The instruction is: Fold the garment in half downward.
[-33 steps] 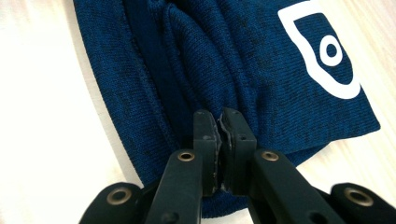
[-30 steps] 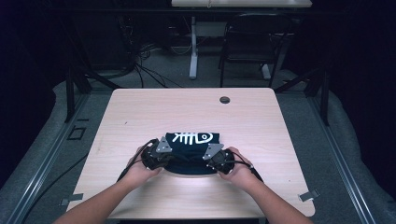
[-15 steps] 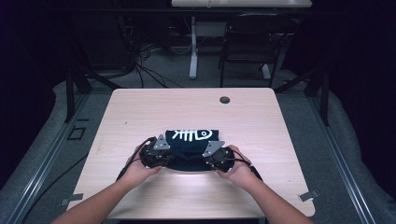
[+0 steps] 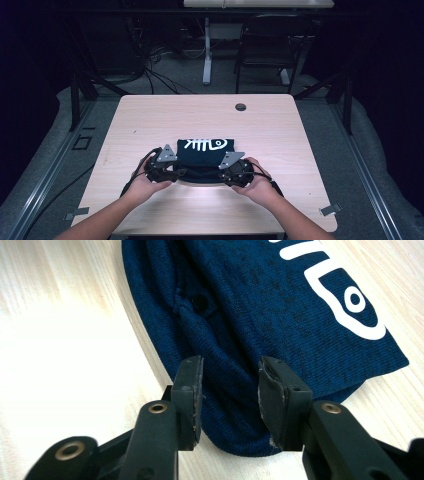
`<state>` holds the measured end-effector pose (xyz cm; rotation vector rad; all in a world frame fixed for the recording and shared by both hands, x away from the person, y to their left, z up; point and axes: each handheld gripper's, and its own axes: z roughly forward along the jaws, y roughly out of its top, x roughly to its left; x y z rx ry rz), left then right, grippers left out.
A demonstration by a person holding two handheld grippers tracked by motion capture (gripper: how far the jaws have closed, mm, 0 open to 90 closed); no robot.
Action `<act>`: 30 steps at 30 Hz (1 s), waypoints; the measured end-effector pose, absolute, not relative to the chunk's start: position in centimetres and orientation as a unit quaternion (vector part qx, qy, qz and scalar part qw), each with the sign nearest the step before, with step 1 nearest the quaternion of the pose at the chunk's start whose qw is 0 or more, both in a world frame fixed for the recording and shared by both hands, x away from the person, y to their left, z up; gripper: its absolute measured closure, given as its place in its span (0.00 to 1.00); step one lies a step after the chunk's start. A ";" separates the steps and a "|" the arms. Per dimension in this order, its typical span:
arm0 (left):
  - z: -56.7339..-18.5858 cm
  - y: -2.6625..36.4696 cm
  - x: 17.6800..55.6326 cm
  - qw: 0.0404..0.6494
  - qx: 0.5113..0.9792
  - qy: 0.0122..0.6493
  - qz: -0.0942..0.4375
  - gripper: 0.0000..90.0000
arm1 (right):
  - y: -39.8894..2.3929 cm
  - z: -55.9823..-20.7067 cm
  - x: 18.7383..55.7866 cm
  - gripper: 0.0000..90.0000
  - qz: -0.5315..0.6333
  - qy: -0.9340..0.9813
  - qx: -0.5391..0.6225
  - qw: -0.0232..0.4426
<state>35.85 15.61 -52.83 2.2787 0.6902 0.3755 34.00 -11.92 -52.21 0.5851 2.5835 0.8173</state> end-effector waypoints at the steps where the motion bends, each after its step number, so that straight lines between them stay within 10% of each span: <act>1: -52.8 15.7 35.9 0.357 0.882 0.270 0.149 0.58 | -11.9 -52.1 34.0 0.67 0.290 0.916 0.206 0.184; 30: -52.8 19.8 33.4 0.385 0.855 0.322 0.131 0.54 | -14.5 -51.1 31.2 0.60 0.320 0.891 0.247 0.206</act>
